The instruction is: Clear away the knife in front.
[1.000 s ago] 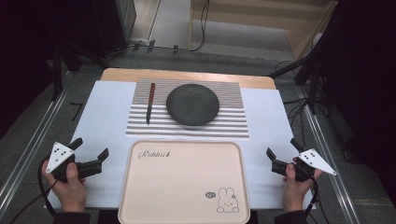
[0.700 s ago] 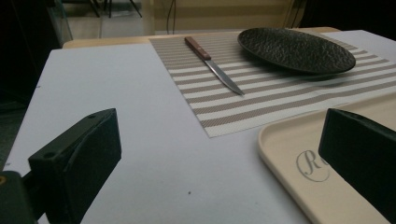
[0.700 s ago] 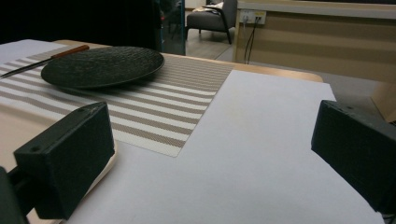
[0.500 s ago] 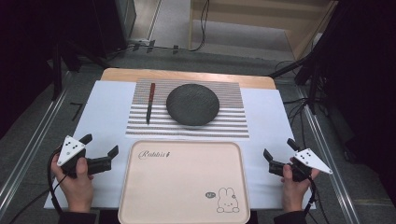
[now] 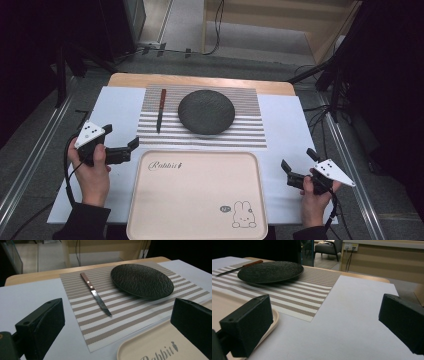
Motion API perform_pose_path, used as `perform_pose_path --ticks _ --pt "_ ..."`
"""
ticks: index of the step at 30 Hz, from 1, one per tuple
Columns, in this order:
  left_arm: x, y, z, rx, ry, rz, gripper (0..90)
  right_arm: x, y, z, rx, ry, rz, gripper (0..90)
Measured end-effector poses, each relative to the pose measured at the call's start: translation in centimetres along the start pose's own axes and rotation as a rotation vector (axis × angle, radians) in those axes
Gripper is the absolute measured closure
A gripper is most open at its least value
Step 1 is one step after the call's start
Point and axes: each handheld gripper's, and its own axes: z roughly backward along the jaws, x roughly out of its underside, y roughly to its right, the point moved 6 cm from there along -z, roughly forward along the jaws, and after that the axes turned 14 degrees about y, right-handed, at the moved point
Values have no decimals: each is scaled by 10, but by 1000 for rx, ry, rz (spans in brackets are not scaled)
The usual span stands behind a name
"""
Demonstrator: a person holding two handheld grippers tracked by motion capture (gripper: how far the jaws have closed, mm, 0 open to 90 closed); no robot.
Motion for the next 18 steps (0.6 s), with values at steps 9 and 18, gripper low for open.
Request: perform_pose_path --ticks 9,18 --pt "-10 -4 -30 18 -34 41 0 0 0 1 -9 12 -8 0" --pt "-21 -13 -59 23 -80 41 0 -2 -2 4 0 17 5 0"
